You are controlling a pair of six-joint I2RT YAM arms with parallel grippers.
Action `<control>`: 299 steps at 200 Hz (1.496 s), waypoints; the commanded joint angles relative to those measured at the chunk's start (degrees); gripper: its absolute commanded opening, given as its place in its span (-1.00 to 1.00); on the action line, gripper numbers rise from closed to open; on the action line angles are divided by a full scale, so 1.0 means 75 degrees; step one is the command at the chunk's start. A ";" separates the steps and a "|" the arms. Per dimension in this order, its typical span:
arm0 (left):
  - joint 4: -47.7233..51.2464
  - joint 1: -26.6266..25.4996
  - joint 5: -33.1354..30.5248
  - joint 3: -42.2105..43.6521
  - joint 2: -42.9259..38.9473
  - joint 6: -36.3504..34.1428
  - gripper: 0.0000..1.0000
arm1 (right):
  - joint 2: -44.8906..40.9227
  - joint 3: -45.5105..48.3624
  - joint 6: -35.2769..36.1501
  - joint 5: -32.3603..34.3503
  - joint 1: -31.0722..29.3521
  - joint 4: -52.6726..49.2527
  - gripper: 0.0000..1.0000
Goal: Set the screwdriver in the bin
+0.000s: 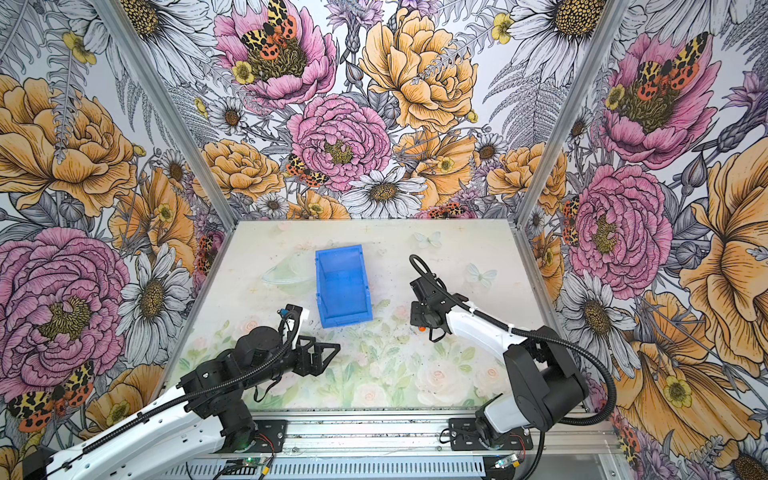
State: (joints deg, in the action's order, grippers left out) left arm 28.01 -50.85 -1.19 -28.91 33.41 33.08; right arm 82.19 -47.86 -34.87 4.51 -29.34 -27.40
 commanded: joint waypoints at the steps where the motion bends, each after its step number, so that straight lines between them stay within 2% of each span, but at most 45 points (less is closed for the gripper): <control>1: -0.0129 -0.0056 -0.0377 0.0145 -0.0323 0.0029 0.97 | -0.0456 -0.0320 0.0299 -0.0075 -0.0081 -0.0325 -1.00; 59: 0.0223 -0.0040 -0.0775 0.0211 -0.0794 0.0066 0.97 | -0.1016 -0.1543 0.0416 -0.0006 -0.0703 -0.1292 -1.00; 144: 0.0471 0.0060 -0.1386 0.0248 -0.1242 0.0165 0.97 | 0.0877 -0.4062 0.0087 -0.0292 -0.1774 -0.1383 -1.00; 168: 0.0703 0.0244 -0.1674 0.0175 -0.1306 0.0160 0.97 | 0.1111 -0.4099 -0.0057 -0.0242 -0.1765 -0.1346 -1.00; 195: 0.0833 0.0404 -0.1759 0.0206 -0.1517 0.0229 0.97 | 0.0689 -0.3443 -0.0297 -0.0257 -0.1666 -0.1312 -1.00; 215: 0.0831 0.0511 -0.1794 0.0290 -0.1617 0.0264 0.97 | 0.0044 -0.2556 -0.0585 -0.0404 -0.1664 -0.1339 -0.68; 249: 0.0778 0.0563 -0.1705 0.0286 -0.1556 0.0259 0.97 | -0.0826 -0.0876 -0.0959 -0.0590 -0.1634 -0.1491 0.17; 264: 0.0755 0.0559 -0.1633 0.0277 -0.1532 0.0241 0.97 | -0.0941 -0.0361 -0.0977 -0.0520 -0.1557 -0.1500 0.46; 281: 0.0678 0.0568 -0.1559 0.0315 -0.1536 0.0230 0.97 | -0.0887 -0.0038 -0.0889 -0.0420 -0.1394 -0.1463 0.66; 299: 0.0654 0.0562 -0.1529 0.0315 -0.1531 0.0205 0.97 | -0.0731 0.0053 -0.0645 -0.0322 -0.1213 -0.1467 0.73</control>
State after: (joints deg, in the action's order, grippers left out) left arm 33.30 -46.96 -12.88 -27.31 21.85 34.59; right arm 76.07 -47.99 -41.06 0.78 -40.03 -38.83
